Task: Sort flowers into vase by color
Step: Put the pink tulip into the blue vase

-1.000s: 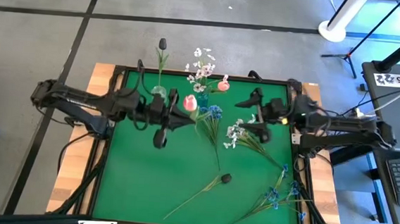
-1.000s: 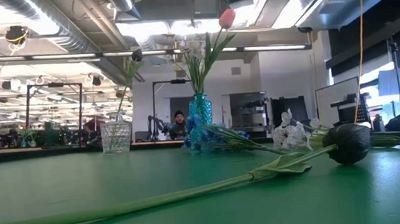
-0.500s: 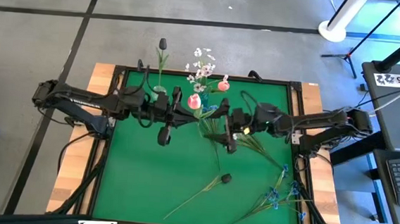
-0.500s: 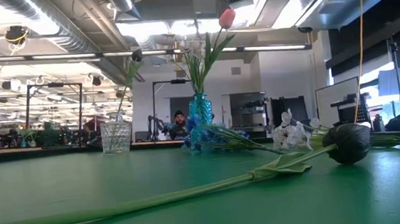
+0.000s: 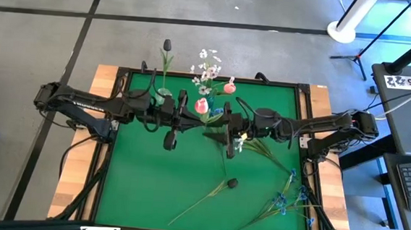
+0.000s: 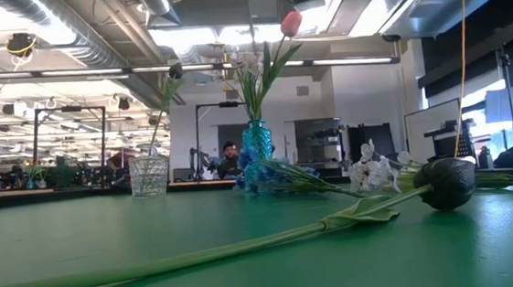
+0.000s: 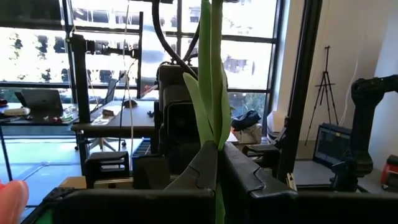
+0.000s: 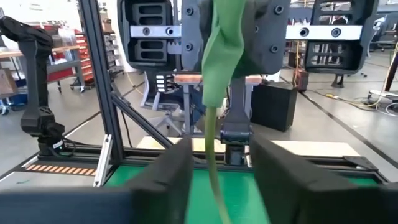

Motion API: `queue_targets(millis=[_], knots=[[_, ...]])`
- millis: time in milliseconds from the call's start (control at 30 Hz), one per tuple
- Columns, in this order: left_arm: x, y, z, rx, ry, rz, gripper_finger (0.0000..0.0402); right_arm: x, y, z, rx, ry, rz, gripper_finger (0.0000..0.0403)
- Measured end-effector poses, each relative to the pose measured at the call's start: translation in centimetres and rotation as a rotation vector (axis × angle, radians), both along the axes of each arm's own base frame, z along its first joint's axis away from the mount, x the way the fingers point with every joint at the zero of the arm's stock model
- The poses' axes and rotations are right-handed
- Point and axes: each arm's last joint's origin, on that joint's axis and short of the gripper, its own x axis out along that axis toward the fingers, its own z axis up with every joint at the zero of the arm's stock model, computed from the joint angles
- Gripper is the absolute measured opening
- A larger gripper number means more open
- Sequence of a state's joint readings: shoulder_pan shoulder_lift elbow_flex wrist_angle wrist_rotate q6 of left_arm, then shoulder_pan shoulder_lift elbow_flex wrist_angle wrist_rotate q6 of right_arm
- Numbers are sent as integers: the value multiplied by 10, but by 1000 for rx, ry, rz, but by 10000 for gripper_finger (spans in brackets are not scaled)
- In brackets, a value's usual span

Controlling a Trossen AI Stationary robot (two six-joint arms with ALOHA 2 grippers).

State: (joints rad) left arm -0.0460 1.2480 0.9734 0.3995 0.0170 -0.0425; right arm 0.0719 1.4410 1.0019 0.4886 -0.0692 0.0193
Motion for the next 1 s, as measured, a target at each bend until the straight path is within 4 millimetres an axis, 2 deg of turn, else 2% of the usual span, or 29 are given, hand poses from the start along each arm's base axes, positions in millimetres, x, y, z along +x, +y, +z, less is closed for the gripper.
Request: queue_targets(millis=[133, 200, 333, 500, 633, 800, 933, 1000], knots=[[0, 0, -1, 0, 11, 5, 0, 0, 0, -1, -2, 15, 0, 40], [0, 0, -2, -1, 17, 11, 0, 0, 0, -2, -7, 19, -1, 12], [0, 1, -2, 0, 18, 46, 18, 0, -1, -2, -12, 19, -27, 15], [-4, -4, 0, 43, 40, 60, 76, -4, -2, 2, -29, 24, -53, 7], [-12, -11, -2, 75, 114, 171, 127, -22, -4, 17, -56, 27, -99, 4], [-30, -22, 4, 128, 141, 314, 175, -56, -8, 45, -88, -11, -155, 3], [-41, -29, 0, 127, 229, 338, 187, -90, -13, 64, -122, -28, -233, 2], [-45, -29, -8, 120, 299, 338, 185, -104, -16, 63, -139, -14, -295, 2]])
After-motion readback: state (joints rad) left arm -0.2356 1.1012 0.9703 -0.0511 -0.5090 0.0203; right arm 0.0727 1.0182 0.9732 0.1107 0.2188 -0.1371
